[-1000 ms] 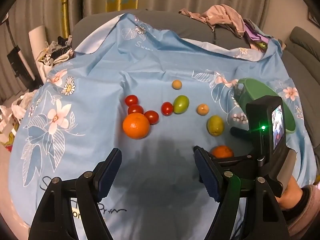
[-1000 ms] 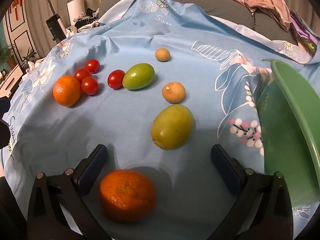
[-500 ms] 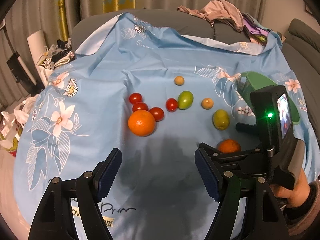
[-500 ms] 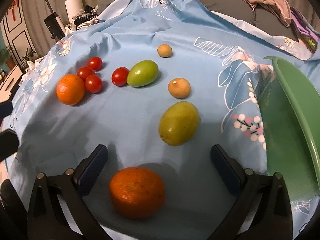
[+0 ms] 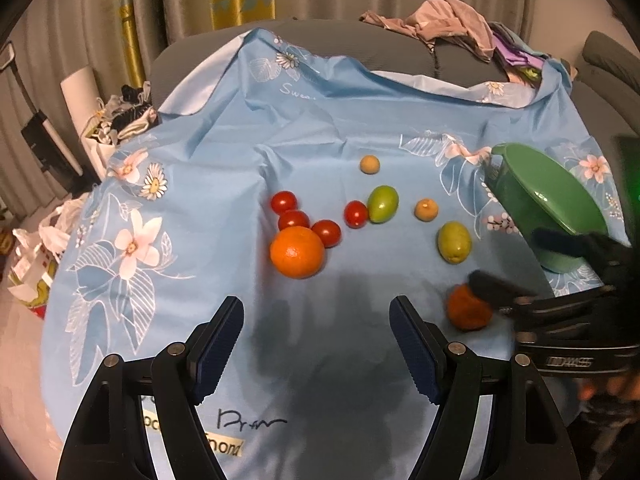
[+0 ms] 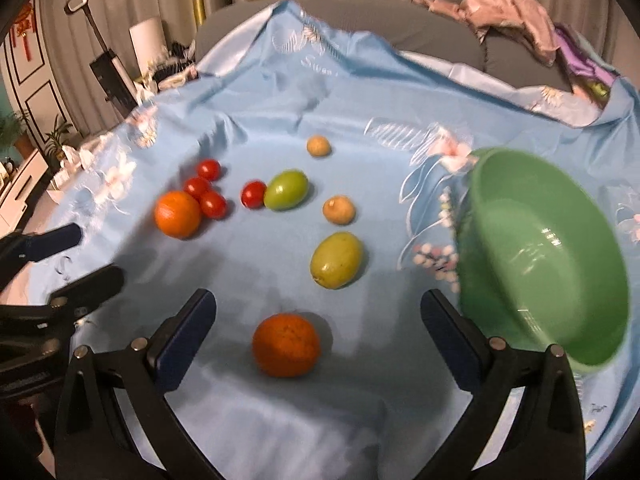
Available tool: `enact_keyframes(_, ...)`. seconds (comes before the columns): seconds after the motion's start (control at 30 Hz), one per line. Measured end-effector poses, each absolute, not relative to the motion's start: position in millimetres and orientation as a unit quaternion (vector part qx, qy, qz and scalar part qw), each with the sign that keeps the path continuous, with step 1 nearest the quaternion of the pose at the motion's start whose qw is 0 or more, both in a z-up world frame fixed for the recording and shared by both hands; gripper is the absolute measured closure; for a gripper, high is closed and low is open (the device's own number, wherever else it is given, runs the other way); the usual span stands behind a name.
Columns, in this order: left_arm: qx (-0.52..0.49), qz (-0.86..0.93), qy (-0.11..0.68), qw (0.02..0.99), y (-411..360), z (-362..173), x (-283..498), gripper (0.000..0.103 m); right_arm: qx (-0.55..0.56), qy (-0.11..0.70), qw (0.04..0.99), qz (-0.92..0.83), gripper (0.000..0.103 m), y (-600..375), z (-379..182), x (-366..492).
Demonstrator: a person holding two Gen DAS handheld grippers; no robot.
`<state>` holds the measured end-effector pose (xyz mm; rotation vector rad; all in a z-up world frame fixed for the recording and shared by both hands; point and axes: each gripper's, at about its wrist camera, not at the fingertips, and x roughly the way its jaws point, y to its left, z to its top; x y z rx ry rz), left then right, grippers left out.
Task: Organize fruits
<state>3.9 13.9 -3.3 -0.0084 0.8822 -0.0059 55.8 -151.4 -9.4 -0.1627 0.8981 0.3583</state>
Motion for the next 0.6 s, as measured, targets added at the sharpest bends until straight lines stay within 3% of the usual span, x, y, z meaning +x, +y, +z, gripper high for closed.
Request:
enact_keyframes(0.23, 0.006, 0.006, 0.421, 0.907, 11, 9, -2, 0.028, -0.067, 0.401, 0.893, 0.193, 0.000, -163, 32, 28)
enact_keyframes(0.6, 0.017, 0.010, 0.401, 0.916, 3, 32, -16, 0.028, -0.062, 0.383, 0.897, 0.213, 0.000, -167, 50, 5)
